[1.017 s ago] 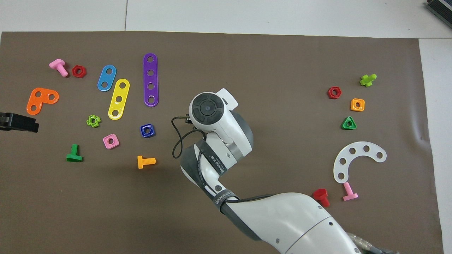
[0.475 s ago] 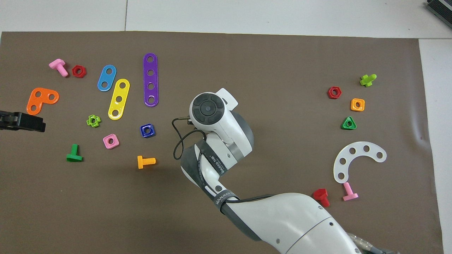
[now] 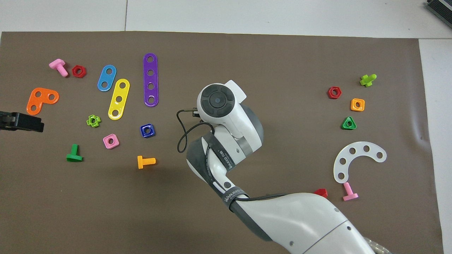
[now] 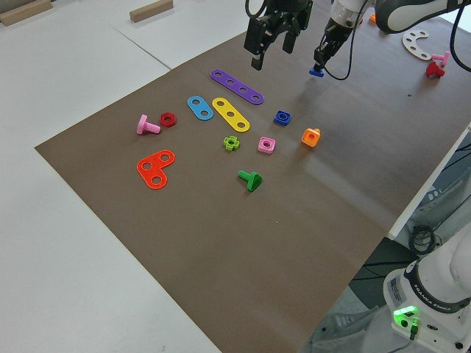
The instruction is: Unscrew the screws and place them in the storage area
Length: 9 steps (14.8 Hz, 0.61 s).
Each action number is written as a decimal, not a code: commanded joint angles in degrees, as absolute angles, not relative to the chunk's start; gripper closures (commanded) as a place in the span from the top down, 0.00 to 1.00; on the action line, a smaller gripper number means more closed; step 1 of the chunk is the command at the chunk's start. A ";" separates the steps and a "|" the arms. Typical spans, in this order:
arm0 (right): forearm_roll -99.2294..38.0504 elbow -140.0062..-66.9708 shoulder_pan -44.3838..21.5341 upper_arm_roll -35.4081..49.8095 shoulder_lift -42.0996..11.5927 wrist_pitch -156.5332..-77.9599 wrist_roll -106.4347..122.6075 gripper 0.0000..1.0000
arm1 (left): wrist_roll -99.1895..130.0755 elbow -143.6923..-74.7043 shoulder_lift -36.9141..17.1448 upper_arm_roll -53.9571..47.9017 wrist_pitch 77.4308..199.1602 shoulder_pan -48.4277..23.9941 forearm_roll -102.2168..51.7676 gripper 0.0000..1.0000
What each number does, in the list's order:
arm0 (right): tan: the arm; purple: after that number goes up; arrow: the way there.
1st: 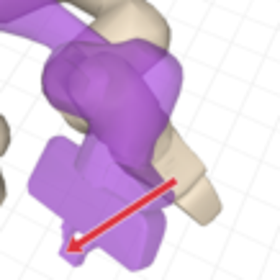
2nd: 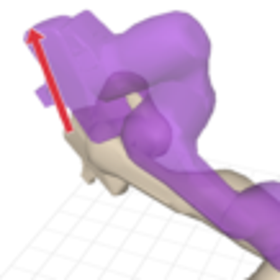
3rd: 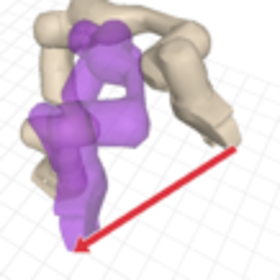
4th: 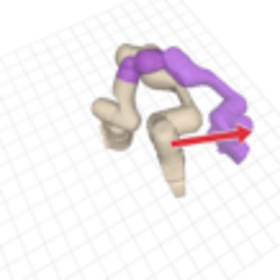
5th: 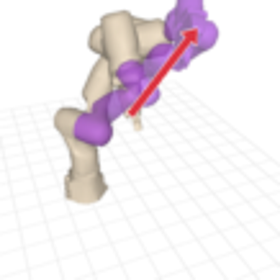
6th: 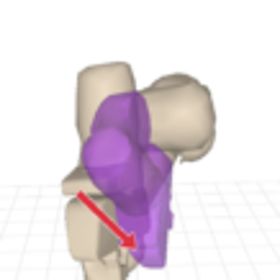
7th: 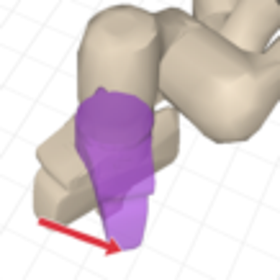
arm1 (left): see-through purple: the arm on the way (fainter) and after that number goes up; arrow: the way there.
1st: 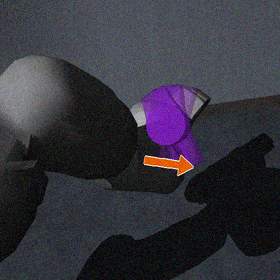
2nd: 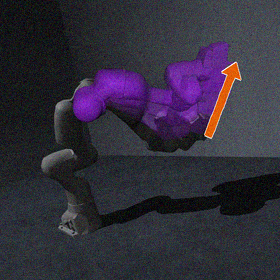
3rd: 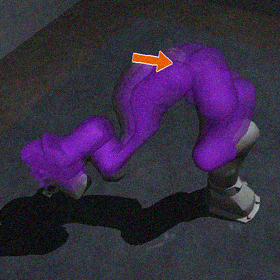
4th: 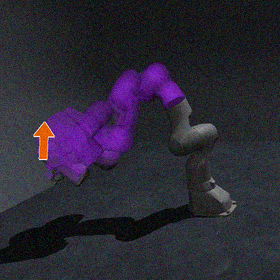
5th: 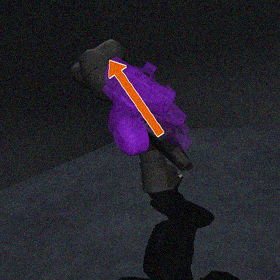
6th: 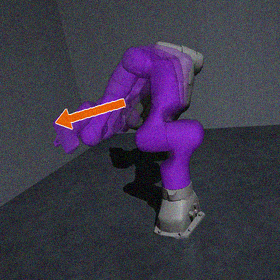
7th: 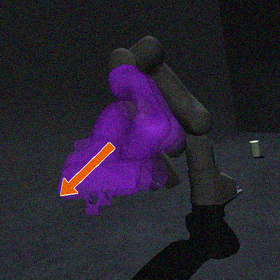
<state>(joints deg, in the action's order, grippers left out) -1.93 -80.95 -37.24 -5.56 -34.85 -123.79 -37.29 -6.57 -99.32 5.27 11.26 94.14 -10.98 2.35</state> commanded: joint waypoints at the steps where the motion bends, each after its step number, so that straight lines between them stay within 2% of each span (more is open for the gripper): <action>1: -1.67 -91.37 -29.29 -4.83 -22.71 -122.52 -28.87 0.00 | -5.46 -100.28 6.50 11.51 94.48 -11.07 3.96 1.00; 4: -1.84 -102.53 -19.89 -4.75 -13.56 -122.43 -16.65 0.00 | -5.45 -100.37 6.50 11.69 94.05 -10.90 3.96 1.00; 9: -2.90 -113.62 -8.63 -4.66 -9.85 -128.49 -3.28 0.00 | -5.45 -100.28 6.50 11.60 94.22 -10.90 3.96 1.00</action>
